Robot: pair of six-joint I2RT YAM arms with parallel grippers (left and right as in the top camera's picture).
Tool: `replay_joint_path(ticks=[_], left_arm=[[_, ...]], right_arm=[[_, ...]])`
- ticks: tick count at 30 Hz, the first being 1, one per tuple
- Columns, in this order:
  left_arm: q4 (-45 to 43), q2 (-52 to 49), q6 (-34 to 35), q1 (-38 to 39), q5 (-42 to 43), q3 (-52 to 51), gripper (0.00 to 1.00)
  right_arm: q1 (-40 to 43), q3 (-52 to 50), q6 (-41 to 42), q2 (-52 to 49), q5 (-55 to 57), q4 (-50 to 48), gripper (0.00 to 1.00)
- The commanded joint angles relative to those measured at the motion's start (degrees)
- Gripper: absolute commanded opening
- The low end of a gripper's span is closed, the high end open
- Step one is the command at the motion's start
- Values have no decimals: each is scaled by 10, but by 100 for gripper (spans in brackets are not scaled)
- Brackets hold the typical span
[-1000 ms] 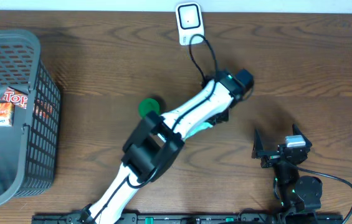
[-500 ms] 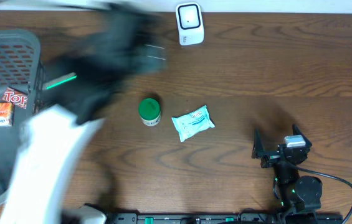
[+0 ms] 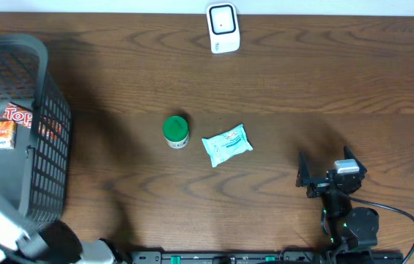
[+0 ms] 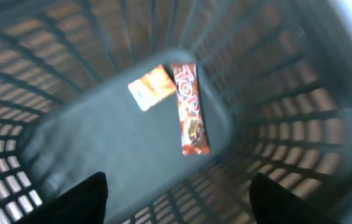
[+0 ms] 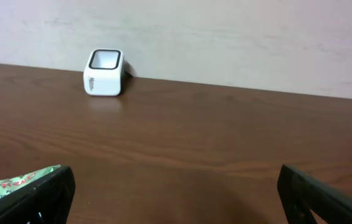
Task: Scan the item barcode
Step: 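Reach into the basket and grasp the orange Kleenex tissue pack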
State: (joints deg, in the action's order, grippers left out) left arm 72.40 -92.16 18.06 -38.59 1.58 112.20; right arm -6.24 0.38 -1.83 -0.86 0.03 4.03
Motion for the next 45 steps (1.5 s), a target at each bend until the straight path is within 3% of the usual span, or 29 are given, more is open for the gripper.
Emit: replay_joint_path(ticks=[1, 7, 13, 16, 29, 41, 42, 45], left_arm=[[-32, -33, -104, 4, 9, -35, 71], [-130, -43, -179, 4, -68, -134, 72], [-286, -59, -300, 1, -68, -235, 81], [-306, -79, -336, 1, -68, -255, 81], [-372, -204, -349, -37, -68, -260, 82], [-375, -311, -379, -39, -65, -260, 82], [-373, -316, -379, -39, -64, -260, 81], [-369, -321, -373, -39, -50, -260, 57]], right_arm=[[-2, -1, 9, 1, 5, 3, 99], [-2, -1, 9, 1, 5, 3, 99], [-2, -1, 9, 1, 5, 3, 99], [-2, -1, 9, 1, 5, 3, 99], [-2, -1, 9, 0, 5, 3, 99], [-2, -1, 9, 0, 5, 3, 99], [-2, -1, 9, 0, 5, 3, 99], [-2, -1, 9, 0, 5, 3, 99]])
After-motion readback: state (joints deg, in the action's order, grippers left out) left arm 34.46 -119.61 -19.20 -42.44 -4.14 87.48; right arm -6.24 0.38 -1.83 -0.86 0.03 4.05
